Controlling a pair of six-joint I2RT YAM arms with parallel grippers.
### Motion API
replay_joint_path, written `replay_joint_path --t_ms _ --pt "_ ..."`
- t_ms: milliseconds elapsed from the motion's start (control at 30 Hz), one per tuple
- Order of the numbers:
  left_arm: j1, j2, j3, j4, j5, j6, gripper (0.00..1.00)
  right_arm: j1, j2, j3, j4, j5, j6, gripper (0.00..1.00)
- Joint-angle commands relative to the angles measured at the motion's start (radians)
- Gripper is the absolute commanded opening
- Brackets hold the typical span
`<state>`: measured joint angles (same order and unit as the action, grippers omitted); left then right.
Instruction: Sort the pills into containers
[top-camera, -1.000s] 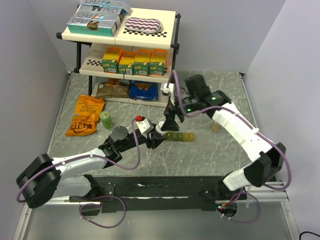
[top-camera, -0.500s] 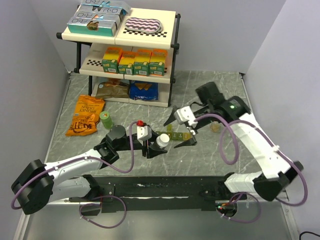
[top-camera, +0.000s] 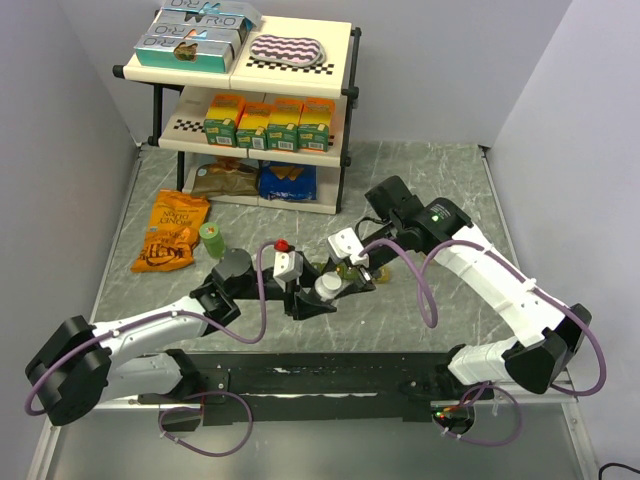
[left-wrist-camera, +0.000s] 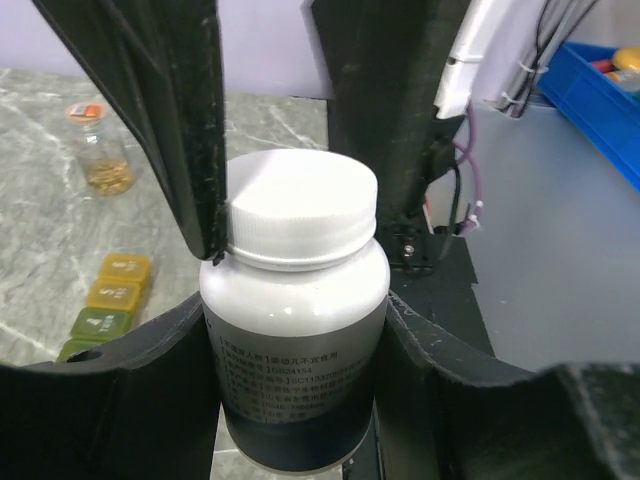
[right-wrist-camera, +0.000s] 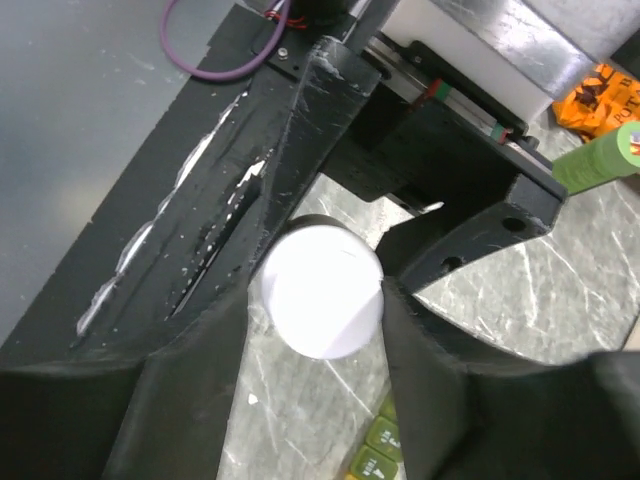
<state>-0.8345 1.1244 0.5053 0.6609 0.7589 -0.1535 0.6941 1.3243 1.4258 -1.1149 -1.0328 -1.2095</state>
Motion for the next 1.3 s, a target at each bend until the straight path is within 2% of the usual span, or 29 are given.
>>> replay_joint_path --t_ms 0,33,167,300,333,367,400,433,467,567,600,700,733,767,800,900,1000,1100,1167,1200,1233,1267 --pt "0.003 -0.006 0.036 0.075 0.005 -0.012 0.01 0.004 0.012 0.025 0.009 -0.007 0.028 0.54" --pt "0.003 -0.011 0.036 0.072 -0.006 -0.011 0.01 0.004 0.013 0.027 0.009 -0.009 0.036 0.49" --pt "0.000 -0.038 0.030 0.080 -0.111 -0.001 0.01 0.007 0.035 0.018 0.061 0.002 0.145 0.41" --pt "-0.021 -0.093 0.013 0.130 -0.350 0.006 0.01 0.007 0.079 0.016 0.171 0.097 0.459 0.34" --pt "-0.031 -0.100 0.009 0.150 -0.469 0.005 0.01 0.007 0.090 0.010 0.217 0.134 0.529 0.34" --pt "-0.052 -0.101 0.007 0.167 -0.531 0.002 0.01 0.007 0.090 -0.023 0.266 0.178 0.677 0.34" --pt "-0.063 -0.092 0.004 0.207 -0.584 -0.001 0.01 0.007 0.090 -0.043 0.359 0.286 0.742 0.34" --pt "-0.087 -0.083 0.007 0.224 -0.693 -0.004 0.01 0.007 0.092 -0.060 0.398 0.333 0.807 0.34" --pt "-0.095 -0.071 0.010 0.241 -0.726 -0.006 0.01 0.005 0.093 -0.085 0.426 0.376 0.893 0.34" --pt "-0.118 -0.002 0.044 0.278 -0.756 -0.015 0.01 0.005 0.107 -0.102 0.461 0.412 0.948 0.35" --pt "-0.121 0.027 0.058 0.279 -0.750 -0.017 0.01 0.005 0.107 -0.100 0.464 0.412 0.952 0.39" --pt "-0.123 0.057 0.059 0.296 -0.702 -0.026 0.01 -0.001 0.101 -0.077 0.438 0.376 0.920 0.49" --pt "-0.123 0.058 0.056 0.284 -0.693 -0.029 0.01 -0.004 0.081 -0.071 0.429 0.352 0.904 0.60" --pt "-0.121 0.057 0.052 0.273 -0.667 -0.027 0.01 -0.010 0.069 -0.059 0.423 0.335 0.875 0.66" --pt "-0.120 0.051 0.045 0.261 -0.652 -0.027 0.01 -0.022 0.053 -0.053 0.418 0.318 0.861 0.78" --pt "-0.117 0.035 0.029 0.221 -0.574 -0.026 0.01 -0.045 0.000 -0.021 0.392 0.255 0.802 0.93" --pt "-0.106 0.014 0.010 0.187 -0.491 -0.031 0.01 -0.080 -0.043 0.013 0.365 0.185 0.746 0.99" --pt "-0.091 -0.011 -0.008 0.161 -0.390 -0.043 0.01 -0.108 -0.080 0.062 0.291 0.087 0.655 1.00" --pt "-0.071 -0.021 -0.014 0.148 -0.328 -0.049 0.01 -0.111 -0.092 0.093 0.192 0.034 0.495 1.00" --pt "-0.051 -0.025 -0.013 0.126 -0.206 -0.053 0.01 -0.111 -0.120 0.085 0.082 -0.078 0.185 1.00" --pt "-0.045 -0.023 -0.005 0.100 -0.158 -0.055 0.01 -0.114 -0.141 0.072 -0.031 -0.134 0.071 1.00" --pt "-0.035 -0.025 0.001 0.086 -0.088 -0.049 0.01 -0.110 -0.149 0.055 -0.052 -0.150 -0.053 1.00"
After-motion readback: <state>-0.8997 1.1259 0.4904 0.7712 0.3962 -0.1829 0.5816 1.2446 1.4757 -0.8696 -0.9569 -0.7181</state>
